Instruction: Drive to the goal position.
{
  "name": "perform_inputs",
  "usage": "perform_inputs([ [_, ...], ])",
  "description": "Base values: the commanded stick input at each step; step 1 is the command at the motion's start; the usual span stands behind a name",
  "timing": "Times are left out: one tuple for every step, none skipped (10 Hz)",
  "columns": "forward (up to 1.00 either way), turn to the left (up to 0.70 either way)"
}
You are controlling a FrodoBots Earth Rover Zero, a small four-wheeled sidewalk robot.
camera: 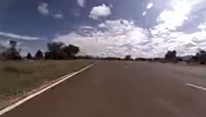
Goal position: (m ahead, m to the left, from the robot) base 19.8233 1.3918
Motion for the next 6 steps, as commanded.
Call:
perform_inputs([
  [1.0, -0.25],
  [1.0, -0.2],
  [1.0, -0.14],
  [1.0, 0.0],
  [1.0, 0.0],
  [1.0, 0.0],
])
